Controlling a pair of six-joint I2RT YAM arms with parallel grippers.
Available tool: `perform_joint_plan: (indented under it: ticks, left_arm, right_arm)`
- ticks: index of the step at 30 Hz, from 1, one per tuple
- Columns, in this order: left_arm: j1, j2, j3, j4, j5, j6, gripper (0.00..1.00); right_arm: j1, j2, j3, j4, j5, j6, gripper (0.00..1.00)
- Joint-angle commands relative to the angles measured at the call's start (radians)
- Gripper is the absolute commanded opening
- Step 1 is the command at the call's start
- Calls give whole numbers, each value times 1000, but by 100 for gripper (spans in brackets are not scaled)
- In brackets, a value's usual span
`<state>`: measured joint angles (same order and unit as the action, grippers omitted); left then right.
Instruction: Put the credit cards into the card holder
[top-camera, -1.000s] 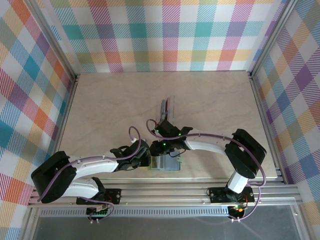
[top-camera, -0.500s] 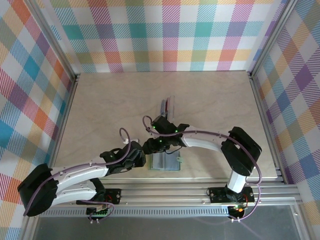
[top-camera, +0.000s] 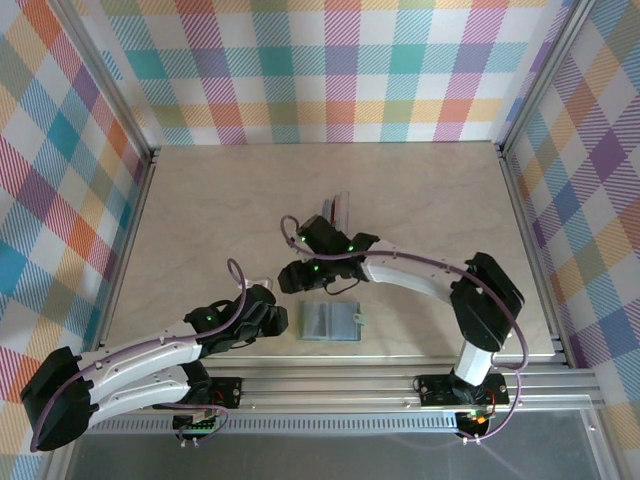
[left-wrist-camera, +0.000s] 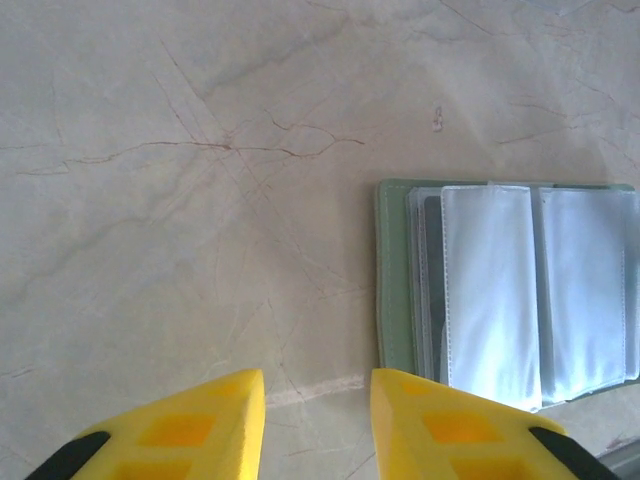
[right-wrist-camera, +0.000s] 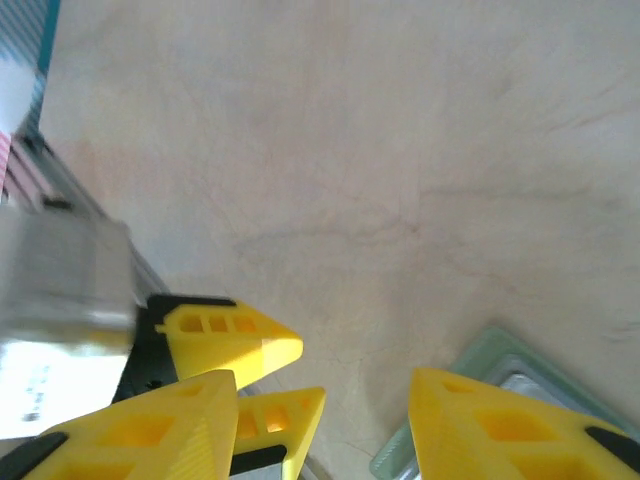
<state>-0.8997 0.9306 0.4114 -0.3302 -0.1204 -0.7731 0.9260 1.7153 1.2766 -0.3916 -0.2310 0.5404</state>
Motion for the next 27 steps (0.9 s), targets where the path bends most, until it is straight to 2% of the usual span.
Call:
perform_joint_plan:
  ticks: [1, 6, 10, 13, 18, 27]
  left_arm:
    - [27, 20, 58, 28, 42, 24, 34]
    - [109, 89, 129, 110, 160, 59, 35]
    - [189, 184, 202, 172, 262, 79, 36]
    - [262, 268, 250, 242, 354, 79, 36]
    - [344, 397, 345, 276, 428, 84, 36]
    - [432, 581, 428, 346, 523, 92, 35]
  right_arm:
    - [-65, -70, 54, -144, 140, -43, 52]
    - [-177, -94, 68, -201, 195, -55, 56]
    - [-228, -62, 99, -228, 199, -71, 57]
    - [-234, -22, 133, -247, 224, -83, 58]
    - [-237, 32, 182, -266, 237, -89, 58]
    - [-240, 96, 209, -275, 235, -95, 56]
